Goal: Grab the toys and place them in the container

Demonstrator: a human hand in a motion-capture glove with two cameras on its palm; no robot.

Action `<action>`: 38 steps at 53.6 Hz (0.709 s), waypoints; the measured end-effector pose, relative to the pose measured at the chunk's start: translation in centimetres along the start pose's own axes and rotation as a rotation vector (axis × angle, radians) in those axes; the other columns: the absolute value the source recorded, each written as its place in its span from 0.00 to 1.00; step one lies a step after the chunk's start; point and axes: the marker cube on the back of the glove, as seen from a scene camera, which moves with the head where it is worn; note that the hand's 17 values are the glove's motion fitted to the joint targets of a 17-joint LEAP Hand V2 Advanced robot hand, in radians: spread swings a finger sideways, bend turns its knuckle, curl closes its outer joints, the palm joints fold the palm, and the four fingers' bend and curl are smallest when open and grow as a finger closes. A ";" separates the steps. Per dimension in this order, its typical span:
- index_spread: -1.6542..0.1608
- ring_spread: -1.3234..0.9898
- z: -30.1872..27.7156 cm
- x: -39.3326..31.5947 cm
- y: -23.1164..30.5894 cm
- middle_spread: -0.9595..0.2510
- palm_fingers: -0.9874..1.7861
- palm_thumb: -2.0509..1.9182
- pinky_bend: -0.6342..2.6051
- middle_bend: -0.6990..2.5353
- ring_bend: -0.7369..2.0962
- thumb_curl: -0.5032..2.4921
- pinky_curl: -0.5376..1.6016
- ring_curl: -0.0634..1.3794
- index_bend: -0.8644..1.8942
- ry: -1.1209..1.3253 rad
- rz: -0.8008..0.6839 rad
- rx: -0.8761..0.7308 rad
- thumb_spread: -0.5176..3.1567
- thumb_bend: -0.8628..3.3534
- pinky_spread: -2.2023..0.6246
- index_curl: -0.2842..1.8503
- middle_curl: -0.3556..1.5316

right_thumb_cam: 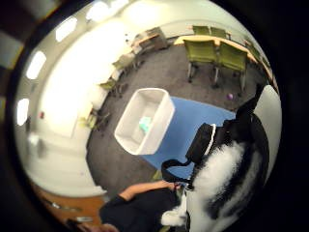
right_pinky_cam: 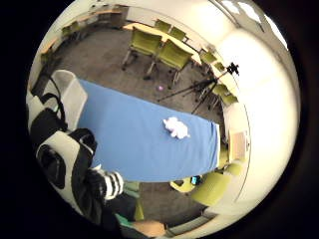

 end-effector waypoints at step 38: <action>0.74 0.41 12.8 -10.2 -14.4 0.55 0.58 0.57 0.49 0.46 0.64 0.39 0.45 0.33 0.47 0.024 -0.177 -0.204 0.45 0.17 0.65 0.51 0.49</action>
